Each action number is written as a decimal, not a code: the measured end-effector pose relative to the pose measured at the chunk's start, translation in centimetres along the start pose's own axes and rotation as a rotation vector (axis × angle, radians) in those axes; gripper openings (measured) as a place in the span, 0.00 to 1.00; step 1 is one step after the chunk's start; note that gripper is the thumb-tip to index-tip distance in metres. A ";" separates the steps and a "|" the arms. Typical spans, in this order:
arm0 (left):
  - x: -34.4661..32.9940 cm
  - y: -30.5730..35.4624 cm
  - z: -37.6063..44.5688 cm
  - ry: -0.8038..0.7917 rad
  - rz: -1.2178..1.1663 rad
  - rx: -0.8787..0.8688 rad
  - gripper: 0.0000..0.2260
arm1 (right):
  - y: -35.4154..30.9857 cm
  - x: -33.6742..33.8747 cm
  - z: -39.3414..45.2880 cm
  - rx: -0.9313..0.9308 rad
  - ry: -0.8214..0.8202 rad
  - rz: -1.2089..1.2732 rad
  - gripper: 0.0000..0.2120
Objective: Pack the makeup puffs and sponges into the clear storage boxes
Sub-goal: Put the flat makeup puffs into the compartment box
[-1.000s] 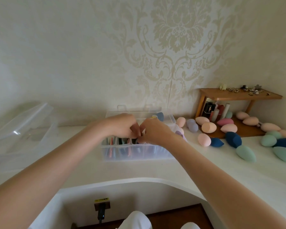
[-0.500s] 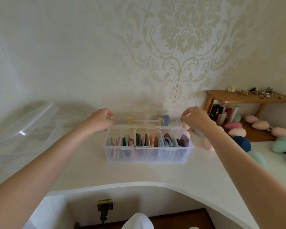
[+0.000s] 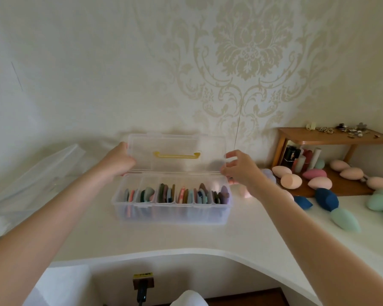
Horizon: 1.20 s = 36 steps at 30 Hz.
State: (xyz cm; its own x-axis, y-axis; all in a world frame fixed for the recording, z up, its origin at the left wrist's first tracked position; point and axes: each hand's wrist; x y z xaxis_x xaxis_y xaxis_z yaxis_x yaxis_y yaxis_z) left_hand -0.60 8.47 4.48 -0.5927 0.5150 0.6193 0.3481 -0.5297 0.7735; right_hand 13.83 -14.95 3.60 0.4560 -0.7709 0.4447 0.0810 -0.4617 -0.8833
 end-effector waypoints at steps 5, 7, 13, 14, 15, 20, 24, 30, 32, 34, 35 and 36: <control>1.8 -1.4 0.7 0.021 0.007 0.046 0.22 | -2.1 -2.0 0.8 -0.021 -0.110 0.084 0.19; 2.0 -1.5 1.0 0.035 -0.029 0.055 0.23 | -2.8 -1.8 1.0 -0.027 -0.147 0.100 0.18; 2.5 -0.3 0.1 0.313 -0.159 -0.168 0.19 | -3.9 -1.4 0.4 0.130 -0.072 0.087 0.20; 2.6 0.3 -0.5 0.344 -0.139 -0.250 0.19 | -3.9 -1.7 0.0 0.213 -0.013 0.003 0.21; 2.6 0.8 -1.4 0.355 -0.070 -0.342 0.18 | -3.7 -2.0 -0.6 0.298 0.050 -0.113 0.21; 1.9 1.3 -5.5 0.096 0.293 -0.631 0.10 | -2.0 -2.9 -4.2 0.700 0.280 -0.752 0.15; 0.8 -0.4 -7.3 -0.060 0.317 -0.634 0.07 | -0.9 -3.9 -6.4 0.644 0.043 -0.990 0.16; 1.3 -2.0 -8.5 -0.237 0.383 -0.595 0.27 | -0.3 -3.1 -8.2 0.560 -0.150 -0.915 0.26; 1.3 -2.4 -8.4 -0.264 0.454 -0.612 0.23 | 0.2 -3.6 -8.6 0.579 -0.082 -0.904 0.26; 1.1 -2.7 -8.1 -0.211 0.481 -0.631 0.16 | 0.5 -4.5 -8.8 0.604 -0.010 -0.882 0.24; 1.0 -2.8 -8.0 -0.180 0.498 -0.633 0.14 | 0.7 -5.1 -8.9 0.611 0.008 -0.878 0.24; 1.0 -2.9 -7.9 -0.154 0.513 -0.629 0.12 | 0.7 -5.6 -8.8 0.616 0.021 -0.879 0.24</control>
State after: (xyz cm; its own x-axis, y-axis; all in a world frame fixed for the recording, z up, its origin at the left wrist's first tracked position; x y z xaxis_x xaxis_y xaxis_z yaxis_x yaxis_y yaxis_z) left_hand -7.91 5.20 1.83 -0.3489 0.1692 0.9217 0.0492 -0.9789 0.1983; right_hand 3.52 -14.80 1.80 0.0056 -0.2862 0.9581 0.8092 -0.5616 -0.1725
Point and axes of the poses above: each hand's wrist, its own z-axis towards the middle knuckle, its own x-axis out of the back of the hand, y = z × x, and after that the axes turned 7 degrees about -x, right-handed
